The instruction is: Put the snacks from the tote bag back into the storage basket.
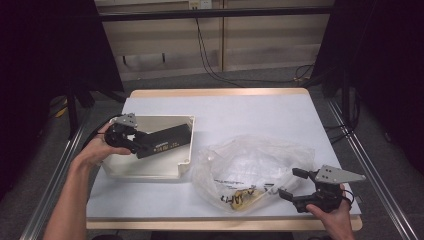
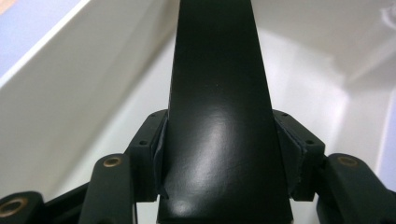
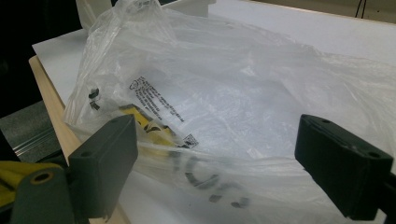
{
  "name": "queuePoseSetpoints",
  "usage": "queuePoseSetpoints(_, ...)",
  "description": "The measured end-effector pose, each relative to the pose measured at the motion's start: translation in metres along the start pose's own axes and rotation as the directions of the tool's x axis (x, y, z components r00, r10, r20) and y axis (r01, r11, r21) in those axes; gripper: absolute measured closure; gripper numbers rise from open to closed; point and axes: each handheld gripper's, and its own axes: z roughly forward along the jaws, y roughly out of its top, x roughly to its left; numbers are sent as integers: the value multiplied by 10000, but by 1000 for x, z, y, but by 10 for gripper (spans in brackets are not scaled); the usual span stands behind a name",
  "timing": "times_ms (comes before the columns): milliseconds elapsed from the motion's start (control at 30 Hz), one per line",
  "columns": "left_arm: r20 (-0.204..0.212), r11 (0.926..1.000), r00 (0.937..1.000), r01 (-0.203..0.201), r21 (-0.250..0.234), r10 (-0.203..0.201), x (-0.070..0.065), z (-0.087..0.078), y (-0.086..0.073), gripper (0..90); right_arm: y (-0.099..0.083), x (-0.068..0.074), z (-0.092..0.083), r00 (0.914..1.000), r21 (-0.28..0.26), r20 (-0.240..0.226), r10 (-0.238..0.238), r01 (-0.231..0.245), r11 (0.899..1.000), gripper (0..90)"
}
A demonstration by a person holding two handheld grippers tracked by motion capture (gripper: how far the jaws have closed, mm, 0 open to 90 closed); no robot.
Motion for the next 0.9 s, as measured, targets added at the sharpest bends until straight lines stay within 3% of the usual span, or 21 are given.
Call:
queuePoseSetpoints(300, 205, 9998, 9997, 150, 96, -152, 4, 5, -2, 429, 0, 0, 1, 10000, 58, 25, 37, -37, 10000, 125)
queuePoseSetpoints(900, 415, 9956, 9987, 244, 909, -283, 10, 16, -4, 427, 0, 0, 2, 10000, 79, 8, -18, 18, 10000, 125)
